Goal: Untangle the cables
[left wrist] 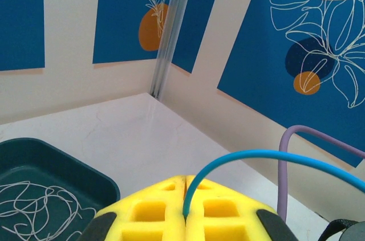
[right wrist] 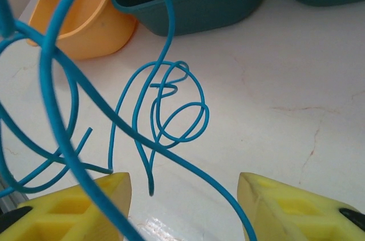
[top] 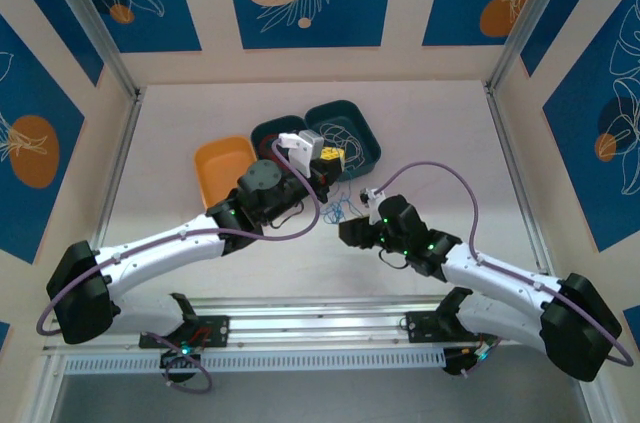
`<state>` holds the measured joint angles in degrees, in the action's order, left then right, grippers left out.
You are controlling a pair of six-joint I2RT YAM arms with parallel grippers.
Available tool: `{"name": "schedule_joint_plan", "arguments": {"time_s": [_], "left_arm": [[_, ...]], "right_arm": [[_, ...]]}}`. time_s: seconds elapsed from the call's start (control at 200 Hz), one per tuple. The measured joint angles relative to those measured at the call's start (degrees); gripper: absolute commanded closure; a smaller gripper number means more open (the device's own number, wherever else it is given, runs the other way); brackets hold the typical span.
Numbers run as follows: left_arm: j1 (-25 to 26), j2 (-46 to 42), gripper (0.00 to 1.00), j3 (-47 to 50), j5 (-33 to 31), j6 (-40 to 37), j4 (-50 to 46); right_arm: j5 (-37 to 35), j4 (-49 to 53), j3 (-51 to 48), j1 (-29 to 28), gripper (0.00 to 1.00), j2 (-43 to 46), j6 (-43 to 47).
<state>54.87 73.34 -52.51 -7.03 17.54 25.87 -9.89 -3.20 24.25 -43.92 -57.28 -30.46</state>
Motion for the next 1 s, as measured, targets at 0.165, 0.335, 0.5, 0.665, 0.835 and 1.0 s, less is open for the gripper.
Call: {"name": "schedule_joint_plan", "arguments": {"time_s": [0.165,0.335,0.5,0.665,0.835,1.0], "left_arm": [[0.0,0.0,1.0,-0.4,0.2,0.0,0.0],[0.0,-0.6,1.0,-0.5,0.3,0.0,-0.2],[0.0,-3.3,1.0,-0.4,-1.1,-1.2,-1.3],[0.0,-9.0,1.0,0.3,-5.4,-4.6,-2.7],[-0.6,-15.5,1.0,0.9,-11.2,-8.5,-5.4],[-1.3,-19.7,1.0,0.9,-16.4,-11.7,-8.9]], "right_arm": [[-0.7,-2.8,0.2,0.0,0.68,-2.6,1.2],[-1.8,-3.7,0.9,0.0,0.96,-3.8,2.2],[-3.5,-3.4,1.0,0.2,1.0,-3.1,2.5],[-5.0,-1.7,1.0,1.7,1.0,0.1,1.6],[-5.9,1.0,-0.7,4.7,1.0,4.0,-0.6],[-7.1,5.5,-1.4,7.3,1.0,7.0,-2.3]]}}
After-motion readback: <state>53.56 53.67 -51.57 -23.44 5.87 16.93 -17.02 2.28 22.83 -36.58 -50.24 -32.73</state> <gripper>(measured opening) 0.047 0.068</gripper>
